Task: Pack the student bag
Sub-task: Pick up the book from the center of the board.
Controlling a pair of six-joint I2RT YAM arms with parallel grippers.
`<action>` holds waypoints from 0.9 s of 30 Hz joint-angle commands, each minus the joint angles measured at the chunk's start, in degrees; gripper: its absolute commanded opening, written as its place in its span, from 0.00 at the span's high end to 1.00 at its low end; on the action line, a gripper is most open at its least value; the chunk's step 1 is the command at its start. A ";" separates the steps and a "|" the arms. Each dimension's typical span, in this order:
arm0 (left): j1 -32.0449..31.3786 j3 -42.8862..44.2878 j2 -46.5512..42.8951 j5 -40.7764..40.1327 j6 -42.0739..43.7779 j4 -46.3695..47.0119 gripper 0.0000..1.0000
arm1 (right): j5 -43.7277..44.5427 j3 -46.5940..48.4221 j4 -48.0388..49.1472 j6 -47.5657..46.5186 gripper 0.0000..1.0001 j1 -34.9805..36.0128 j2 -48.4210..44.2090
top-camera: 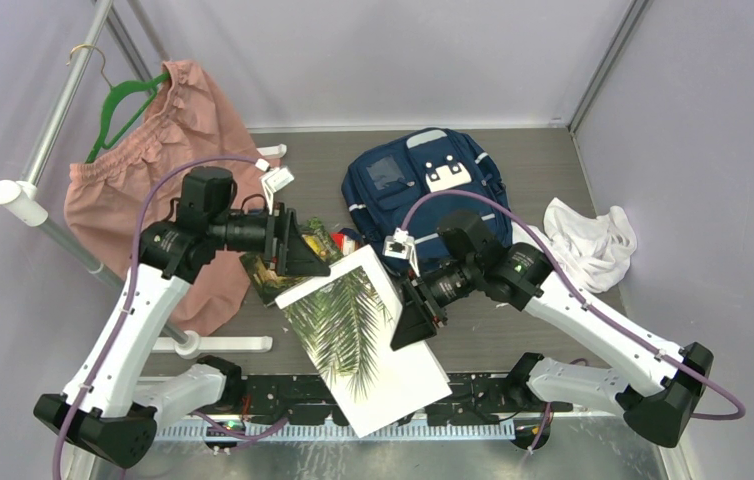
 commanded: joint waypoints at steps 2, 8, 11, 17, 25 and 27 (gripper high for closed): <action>0.17 -2.27 -0.61 7.67 -1.46 4.62 0.16 | -3.98 1.34 3.54 -1.72 0.80 0.46 -1.03; 0.08 -7.70 0.14 16.84 -5.83 10.43 0.22 | -5.54 2.55 4.60 -3.36 0.77 0.51 1.14; 0.08 -8.45 -0.64 18.02 -6.91 12.46 0.23 | -6.10 3.17 4.58 -3.99 0.76 0.48 2.82; -1.22 -10.23 -1.69 19.03 -8.08 13.97 0.29 | -6.03 4.53 5.65 -4.83 0.78 0.46 5.51; -2.12 -11.57 -2.84 19.00 -7.81 14.32 0.58 | -2.17 6.13 7.63 -4.57 0.75 0.13 5.07; -2.12 -11.80 -3.23 18.06 -7.99 14.36 0.69 | -0.45 5.92 7.91 -3.78 0.74 -0.19 5.01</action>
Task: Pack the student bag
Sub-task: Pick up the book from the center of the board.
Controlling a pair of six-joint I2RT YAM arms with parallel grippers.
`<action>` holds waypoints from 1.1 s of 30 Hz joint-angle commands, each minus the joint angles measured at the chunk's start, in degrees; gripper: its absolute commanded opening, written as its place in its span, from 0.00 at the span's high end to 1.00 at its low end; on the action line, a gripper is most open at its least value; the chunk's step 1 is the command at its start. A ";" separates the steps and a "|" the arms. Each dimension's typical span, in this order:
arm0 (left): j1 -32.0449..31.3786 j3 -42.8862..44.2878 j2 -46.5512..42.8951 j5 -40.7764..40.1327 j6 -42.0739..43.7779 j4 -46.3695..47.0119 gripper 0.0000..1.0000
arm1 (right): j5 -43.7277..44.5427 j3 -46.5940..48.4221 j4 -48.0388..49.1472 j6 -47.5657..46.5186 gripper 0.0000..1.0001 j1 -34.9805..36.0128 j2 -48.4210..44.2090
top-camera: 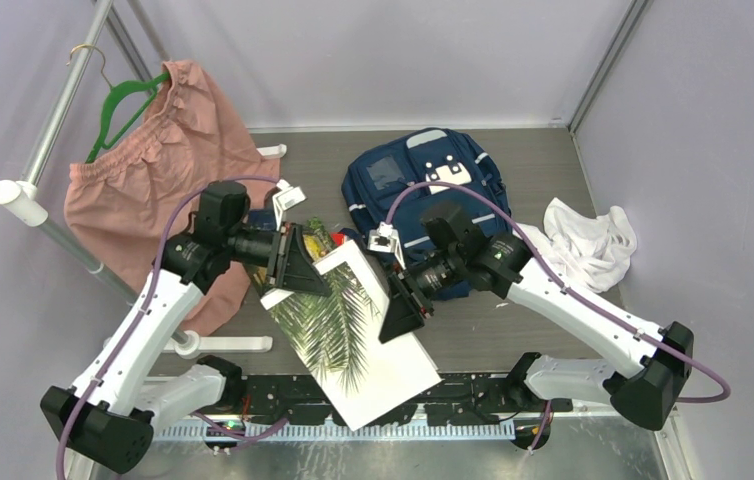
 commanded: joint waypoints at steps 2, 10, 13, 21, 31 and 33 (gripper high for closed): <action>-0.22 -0.55 -2.35 0.91 -0.95 2.97 0.77 | 3.36 2.22 5.70 1.54 0.70 -1.15 -1.56; 2.38 2.90 -2.51 -4.87 0.93 -1.90 0.98 | 36.76 0.84 3.13 11.64 0.12 -5.11 -8.02; 4.78 5.20 -3.13 -8.81 0.02 -2.94 1.00 | 52.23 -0.09 1.34 15.26 0.00 -7.50 -16.43; 13.78 10.74 -1.81 -25.27 -15.16 1.52 1.00 | 73.33 -4.13 0.05 26.67 0.00 -8.92 -33.67; 15.73 7.29 1.08 -16.50 -33.72 22.16 1.00 | 46.45 -35.27 50.59 53.95 0.00 -8.90 -43.72; 15.76 6.79 1.52 -14.95 -35.44 24.62 1.00 | 44.85 -38.46 58.51 56.85 0.00 -8.94 -42.17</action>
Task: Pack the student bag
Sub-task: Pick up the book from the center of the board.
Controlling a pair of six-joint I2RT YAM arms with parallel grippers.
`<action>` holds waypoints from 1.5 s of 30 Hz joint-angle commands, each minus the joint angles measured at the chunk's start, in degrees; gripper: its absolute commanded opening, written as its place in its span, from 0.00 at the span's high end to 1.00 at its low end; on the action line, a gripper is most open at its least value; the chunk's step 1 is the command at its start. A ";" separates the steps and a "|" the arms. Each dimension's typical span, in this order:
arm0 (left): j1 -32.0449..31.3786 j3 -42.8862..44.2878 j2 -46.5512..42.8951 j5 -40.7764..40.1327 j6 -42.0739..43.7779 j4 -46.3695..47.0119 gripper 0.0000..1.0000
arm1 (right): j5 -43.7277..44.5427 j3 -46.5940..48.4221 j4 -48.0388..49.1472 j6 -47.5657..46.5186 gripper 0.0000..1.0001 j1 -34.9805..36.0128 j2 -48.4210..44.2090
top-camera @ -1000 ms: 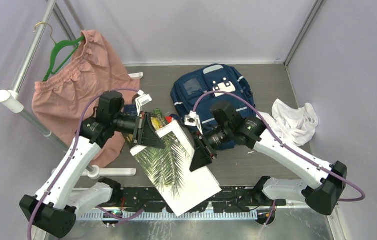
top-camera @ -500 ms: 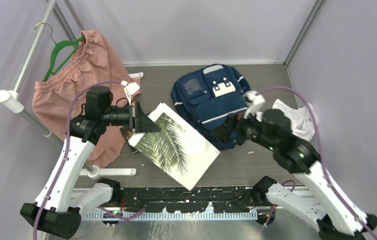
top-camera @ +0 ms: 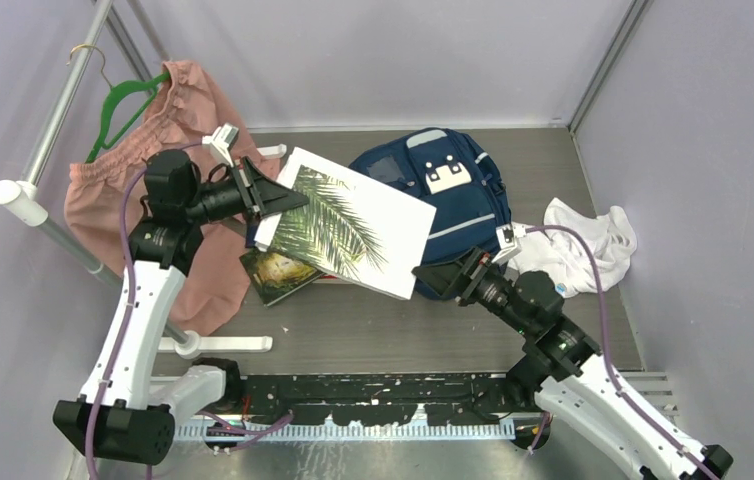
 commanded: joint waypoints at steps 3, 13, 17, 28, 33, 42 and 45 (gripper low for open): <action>0.48 -0.97 0.55 6.57 -8.56 12.28 1.00 | -9.68 -6.00 36.74 15.10 0.00 0.09 2.81; 0.63 -5.33 0.34 11.52 -15.91 23.24 1.00 | -13.57 -13.60 83.17 35.43 0.00 -0.33 27.84; 1.01 -5.52 -0.48 11.99 -14.02 21.22 1.00 | -14.89 -13.35 91.28 38.01 0.01 -0.39 32.83; 1.03 -4.76 -0.43 11.20 -8.35 13.42 0.96 | -16.54 -11.73 79.96 33.99 0.46 -0.44 27.82; 1.07 -4.50 -0.35 9.88 -6.63 11.46 0.79 | -17.44 -10.78 75.40 32.73 0.69 -0.38 25.62; 1.04 5.76 -1.36 -10.73 18.91 -21.32 0.02 | -16.68 -1.34 27.04 18.07 0.97 -8.18 13.44; 1.03 7.51 -1.84 -19.66 22.49 -26.90 0.00 | -15.28 4.91 8.07 9.69 0.97 -13.69 8.72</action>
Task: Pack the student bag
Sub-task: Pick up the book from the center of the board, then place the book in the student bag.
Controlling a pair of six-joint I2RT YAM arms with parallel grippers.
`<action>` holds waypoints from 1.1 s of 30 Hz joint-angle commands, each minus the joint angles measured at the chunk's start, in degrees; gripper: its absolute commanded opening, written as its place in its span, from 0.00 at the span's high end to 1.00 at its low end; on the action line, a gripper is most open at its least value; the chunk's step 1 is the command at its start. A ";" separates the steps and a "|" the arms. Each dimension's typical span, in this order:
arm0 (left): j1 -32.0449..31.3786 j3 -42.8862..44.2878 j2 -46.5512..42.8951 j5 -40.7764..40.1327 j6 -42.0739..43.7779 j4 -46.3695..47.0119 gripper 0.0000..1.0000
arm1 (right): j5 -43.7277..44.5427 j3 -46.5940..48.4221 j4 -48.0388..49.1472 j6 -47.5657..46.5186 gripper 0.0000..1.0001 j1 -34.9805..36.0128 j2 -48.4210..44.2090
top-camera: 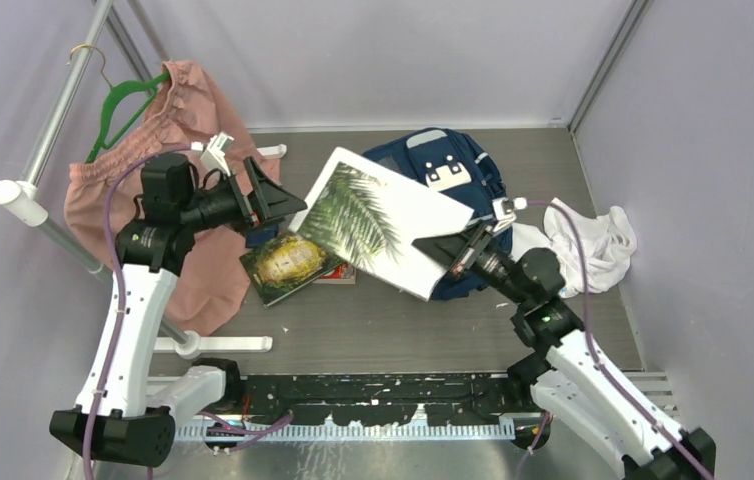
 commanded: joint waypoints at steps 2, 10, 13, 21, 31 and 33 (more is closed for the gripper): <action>0.28 3.91 -2.58 -18.76 11.99 -14.71 0.00 | 5.44 13.96 -37.27 -18.13 0.97 -8.28 -6.83; -8.53 -1.74 -6.06 -26.95 15.70 -9.37 0.00 | 32.45 31.68 -66.05 -33.16 0.98 -9.99 -6.83; -20.51 -2.50 -4.14 -38.85 16.58 -6.77 0.00 | 38.87 34.44 -68.88 -35.19 0.98 -9.92 -6.18; -45.04 4.19 14.89 -59.37 20.93 -1.63 0.00 | 53.81 40.94 -73.53 -37.67 0.97 -9.96 -5.13; -56.42 15.72 36.35 -58.39 29.44 6.52 0.00 | 58.21 45.31 -78.91 -37.63 0.97 -9.93 -4.93; -57.68 18.36 39.75 -57.74 31.54 7.56 0.00 | 57.48 46.34 -79.30 -37.67 0.97 -9.99 -5.01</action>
